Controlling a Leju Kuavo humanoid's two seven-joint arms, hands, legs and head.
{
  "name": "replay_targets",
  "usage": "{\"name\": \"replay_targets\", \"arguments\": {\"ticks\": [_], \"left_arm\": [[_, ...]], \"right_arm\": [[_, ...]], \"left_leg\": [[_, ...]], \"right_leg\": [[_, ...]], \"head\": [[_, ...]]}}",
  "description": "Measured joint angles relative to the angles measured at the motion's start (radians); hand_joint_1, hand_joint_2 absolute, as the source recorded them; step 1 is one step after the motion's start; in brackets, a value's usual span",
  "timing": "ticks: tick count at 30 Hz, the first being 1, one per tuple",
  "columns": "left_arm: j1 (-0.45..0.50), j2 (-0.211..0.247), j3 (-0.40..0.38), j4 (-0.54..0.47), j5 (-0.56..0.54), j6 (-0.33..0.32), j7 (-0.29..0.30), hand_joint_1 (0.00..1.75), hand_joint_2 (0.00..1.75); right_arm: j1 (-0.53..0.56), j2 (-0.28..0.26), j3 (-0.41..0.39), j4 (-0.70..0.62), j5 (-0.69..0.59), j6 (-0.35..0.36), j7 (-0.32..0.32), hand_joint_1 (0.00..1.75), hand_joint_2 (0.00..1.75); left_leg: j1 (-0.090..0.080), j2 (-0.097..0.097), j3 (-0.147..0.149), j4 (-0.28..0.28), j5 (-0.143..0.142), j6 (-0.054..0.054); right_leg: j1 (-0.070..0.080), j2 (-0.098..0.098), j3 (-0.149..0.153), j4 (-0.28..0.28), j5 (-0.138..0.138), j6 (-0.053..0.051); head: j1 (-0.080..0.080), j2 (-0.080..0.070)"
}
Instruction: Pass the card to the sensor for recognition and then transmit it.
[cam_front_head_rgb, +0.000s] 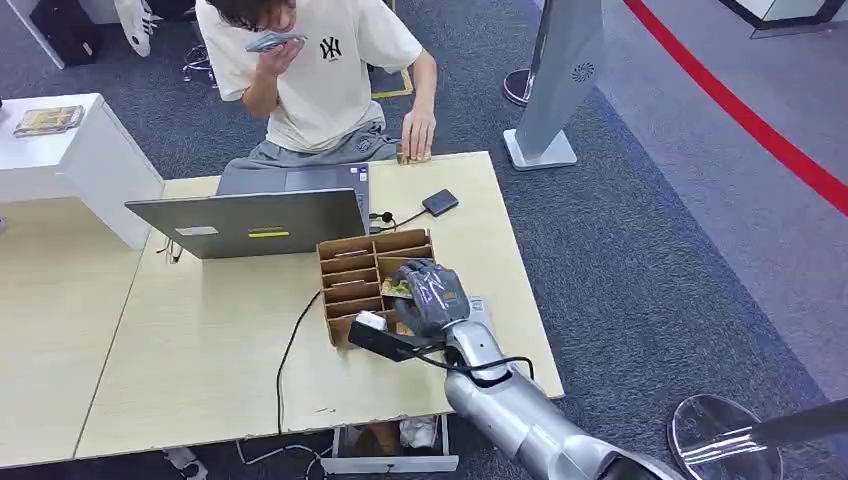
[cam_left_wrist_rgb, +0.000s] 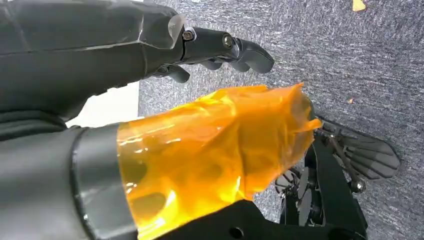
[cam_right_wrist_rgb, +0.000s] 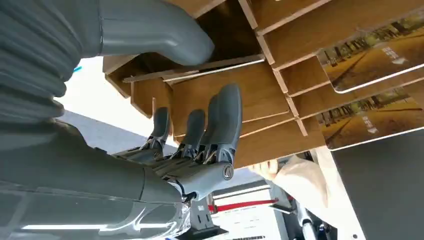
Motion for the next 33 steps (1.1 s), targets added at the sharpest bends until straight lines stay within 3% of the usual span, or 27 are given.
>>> {"name": "replay_targets", "arguments": {"ticks": [1, 3, 33], "left_arm": [[0.000, 0.000, 0.000, 0.000, 0.000, 0.000, 0.000, 0.00, 0.00], [0.000, 0.000, 0.000, 0.000, 0.000, 0.000, 0.000, 0.00, 0.00], [0.000, -0.001, 0.000, 0.000, 0.013, 0.000, -0.009, 0.00, 0.00]], "right_arm": [[0.000, 0.000, 0.000, 0.002, 0.000, 0.000, 0.000, 1.17, 1.75], [0.000, 0.001, 0.000, 0.005, 0.000, 0.000, 0.001, 1.73, 1.75], [-0.014, 0.008, -0.033, 0.015, -0.041, -0.015, -0.036, 1.75, 1.75]], "left_leg": [[0.000, 0.000, 0.000, 0.000, 0.000, 0.000], [0.000, 0.000, 0.000, 0.000, 0.000, 0.000], [0.000, 0.000, 0.000, 0.000, 0.000, 0.000]], "right_leg": [[0.000, 0.000, 0.000, 0.000, 0.000, 0.000], [0.000, 0.000, 0.000, 0.000, 0.000, 0.000], [0.000, 0.000, 0.000, 0.000, 0.000, 0.000]], "head": [[0.000, 0.000], [0.000, 0.000], [0.000, 0.000]]}}
